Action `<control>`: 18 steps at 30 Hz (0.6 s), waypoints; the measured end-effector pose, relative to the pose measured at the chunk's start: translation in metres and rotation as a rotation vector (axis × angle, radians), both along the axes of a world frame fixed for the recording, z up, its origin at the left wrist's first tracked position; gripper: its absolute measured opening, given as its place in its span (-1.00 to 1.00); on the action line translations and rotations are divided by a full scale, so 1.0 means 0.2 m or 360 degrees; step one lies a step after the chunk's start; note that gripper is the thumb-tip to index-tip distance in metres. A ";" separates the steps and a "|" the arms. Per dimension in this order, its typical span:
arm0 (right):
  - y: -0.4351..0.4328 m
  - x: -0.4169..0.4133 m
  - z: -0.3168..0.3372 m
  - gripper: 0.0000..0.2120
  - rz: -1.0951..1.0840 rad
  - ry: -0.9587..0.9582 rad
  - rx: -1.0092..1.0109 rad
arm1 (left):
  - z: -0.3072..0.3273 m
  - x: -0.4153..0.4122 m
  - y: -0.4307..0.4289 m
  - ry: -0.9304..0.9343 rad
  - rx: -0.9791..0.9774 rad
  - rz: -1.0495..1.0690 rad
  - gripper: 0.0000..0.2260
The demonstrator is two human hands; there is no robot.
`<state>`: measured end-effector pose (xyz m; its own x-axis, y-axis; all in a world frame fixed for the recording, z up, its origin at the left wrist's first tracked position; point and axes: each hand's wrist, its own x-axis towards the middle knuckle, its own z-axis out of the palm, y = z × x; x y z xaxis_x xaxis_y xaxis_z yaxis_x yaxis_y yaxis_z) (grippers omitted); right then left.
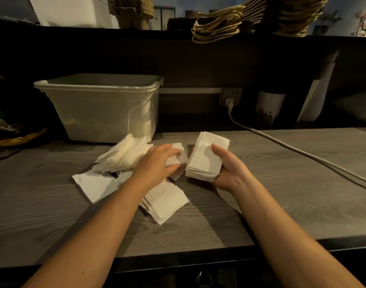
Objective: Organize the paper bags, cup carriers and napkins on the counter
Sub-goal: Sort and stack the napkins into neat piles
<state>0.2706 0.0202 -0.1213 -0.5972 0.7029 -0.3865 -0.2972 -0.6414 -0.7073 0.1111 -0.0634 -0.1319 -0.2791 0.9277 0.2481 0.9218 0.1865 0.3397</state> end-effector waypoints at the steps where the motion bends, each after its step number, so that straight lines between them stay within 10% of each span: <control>1: 0.00 0.01 0.00 -0.69 -0.0005 0.0003 -0.0005 | 0.00 0.00 0.00 0.0015 0.0024 -0.0003 -0.61; 18: 0.02 0.00 -0.02 -0.62 0.0077 0.0007 -0.0025 | 0.00 -0.01 0.02 -0.0211 0.0274 0.0216 -0.72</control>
